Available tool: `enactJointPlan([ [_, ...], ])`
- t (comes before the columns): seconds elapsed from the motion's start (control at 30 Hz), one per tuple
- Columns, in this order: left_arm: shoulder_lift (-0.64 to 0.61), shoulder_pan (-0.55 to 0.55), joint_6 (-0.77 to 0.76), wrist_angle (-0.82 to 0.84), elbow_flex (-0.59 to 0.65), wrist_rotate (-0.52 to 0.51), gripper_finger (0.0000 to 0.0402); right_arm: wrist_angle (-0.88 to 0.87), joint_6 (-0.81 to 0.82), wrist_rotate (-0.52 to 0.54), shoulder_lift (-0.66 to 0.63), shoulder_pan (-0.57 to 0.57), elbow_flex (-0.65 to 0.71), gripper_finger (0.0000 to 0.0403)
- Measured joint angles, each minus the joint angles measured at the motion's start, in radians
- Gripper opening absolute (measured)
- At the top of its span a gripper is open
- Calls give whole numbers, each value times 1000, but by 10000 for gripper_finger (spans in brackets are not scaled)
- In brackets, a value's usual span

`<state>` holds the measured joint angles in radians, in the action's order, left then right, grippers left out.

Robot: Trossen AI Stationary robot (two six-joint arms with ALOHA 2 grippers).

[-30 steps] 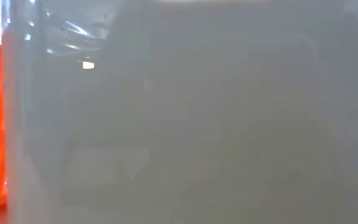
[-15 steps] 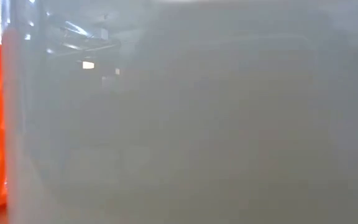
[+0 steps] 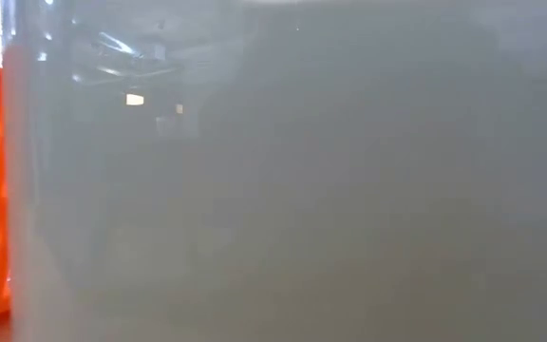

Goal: Pick & Place Food Item
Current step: Put the top red popcorn bag into the gray bin

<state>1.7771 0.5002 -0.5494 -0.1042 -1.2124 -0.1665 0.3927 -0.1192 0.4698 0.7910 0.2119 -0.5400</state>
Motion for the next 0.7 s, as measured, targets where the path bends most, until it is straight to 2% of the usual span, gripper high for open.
enactJointPlan([
  [0.37,58,-16,-82,6,0,38,20,-15,-20,0,1,0,0,100],
  [0.53,56,-25,-106,36,-1,24,60,-16,-32,0,1,0,0,98],
  [0.7,56,-30,-115,66,-1,24,120,-16,-49,0,1,0,0,103],
])
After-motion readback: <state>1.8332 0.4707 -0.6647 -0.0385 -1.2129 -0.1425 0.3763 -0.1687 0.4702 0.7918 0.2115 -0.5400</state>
